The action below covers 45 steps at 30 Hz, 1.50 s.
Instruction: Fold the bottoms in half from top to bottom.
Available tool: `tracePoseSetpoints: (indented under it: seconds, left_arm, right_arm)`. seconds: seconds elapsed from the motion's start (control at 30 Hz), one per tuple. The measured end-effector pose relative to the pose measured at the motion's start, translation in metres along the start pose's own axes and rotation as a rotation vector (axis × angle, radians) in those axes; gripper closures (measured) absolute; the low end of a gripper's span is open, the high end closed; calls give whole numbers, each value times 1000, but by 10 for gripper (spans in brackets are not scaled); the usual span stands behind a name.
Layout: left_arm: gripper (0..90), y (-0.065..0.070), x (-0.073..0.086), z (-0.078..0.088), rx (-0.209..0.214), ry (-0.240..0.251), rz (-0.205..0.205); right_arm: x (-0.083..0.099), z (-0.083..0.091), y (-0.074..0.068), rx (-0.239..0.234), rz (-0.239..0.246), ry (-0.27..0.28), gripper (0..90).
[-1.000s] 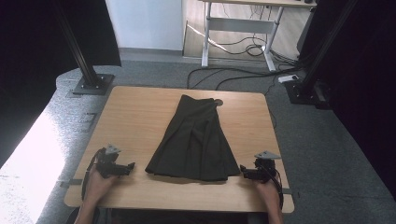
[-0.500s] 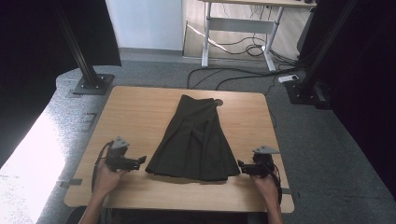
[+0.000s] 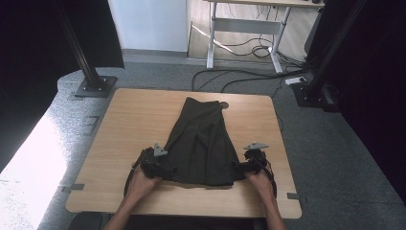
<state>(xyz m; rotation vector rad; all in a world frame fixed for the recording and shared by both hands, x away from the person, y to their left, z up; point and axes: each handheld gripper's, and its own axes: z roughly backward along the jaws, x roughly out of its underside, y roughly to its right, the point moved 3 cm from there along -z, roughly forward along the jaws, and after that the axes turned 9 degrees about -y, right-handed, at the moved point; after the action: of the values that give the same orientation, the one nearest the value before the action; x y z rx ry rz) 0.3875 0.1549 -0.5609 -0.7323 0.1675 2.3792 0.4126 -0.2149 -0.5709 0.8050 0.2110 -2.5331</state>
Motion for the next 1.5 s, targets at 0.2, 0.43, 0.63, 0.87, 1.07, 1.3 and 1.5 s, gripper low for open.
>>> tracePoseSetpoints:
  seconds: [0.2, 0.43, 0.63, 0.87, 1.07, 1.3, 1.5]
  left_arm:
    - [0, -18, 7, 2, -49, -5, 12]
    - [0, -63, 15, 5, -122, -16, 94]
    - [4, -71, 12, 31, -145, 16, 123]
    - [0, -29, 9, 50, -11, 98, 85]
    - [0, -10, 9, 23, -5, 35, 51]
    - [0, -5, 14, 10, -62, 5, 6]
    - [0, -12, 13, 8, -84, -11, -10]
  right_arm:
    - [7, 6, -27, -19, 24, -5, 134]
    - [12, 10, -83, -86, 114, -25, 126]
    - [-1, 10, -97, -111, 192, -54, 130]
    - [-40, 11, -55, -87, 99, 3, 132]
    - [-86, -2, -35, -85, 74, 33, 131]
    - [-132, -15, -20, -85, 16, 87, 131]
    - [-158, -27, -18, -76, 8, 98, 131]
